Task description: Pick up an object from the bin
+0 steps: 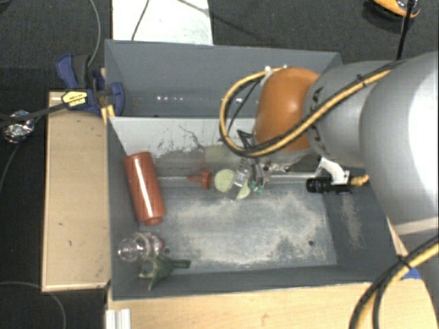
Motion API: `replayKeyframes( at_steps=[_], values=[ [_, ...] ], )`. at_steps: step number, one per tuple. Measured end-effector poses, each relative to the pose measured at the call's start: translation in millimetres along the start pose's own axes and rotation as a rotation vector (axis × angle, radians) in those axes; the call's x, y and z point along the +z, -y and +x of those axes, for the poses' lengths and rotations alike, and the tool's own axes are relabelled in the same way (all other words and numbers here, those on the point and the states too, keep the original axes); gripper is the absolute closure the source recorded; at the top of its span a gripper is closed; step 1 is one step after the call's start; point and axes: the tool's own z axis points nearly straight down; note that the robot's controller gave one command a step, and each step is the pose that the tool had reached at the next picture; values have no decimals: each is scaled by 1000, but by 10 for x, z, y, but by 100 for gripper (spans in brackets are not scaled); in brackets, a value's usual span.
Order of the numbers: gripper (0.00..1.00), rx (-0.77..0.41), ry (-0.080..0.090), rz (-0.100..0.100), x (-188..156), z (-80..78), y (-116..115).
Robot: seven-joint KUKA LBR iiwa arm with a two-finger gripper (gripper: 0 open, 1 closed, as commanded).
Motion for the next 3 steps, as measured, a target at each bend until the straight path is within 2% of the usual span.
replayKeyframes(
  at_steps=[3],
  values=[
    [100, -2, 9, -7, -599, -31, -19]
  ],
)
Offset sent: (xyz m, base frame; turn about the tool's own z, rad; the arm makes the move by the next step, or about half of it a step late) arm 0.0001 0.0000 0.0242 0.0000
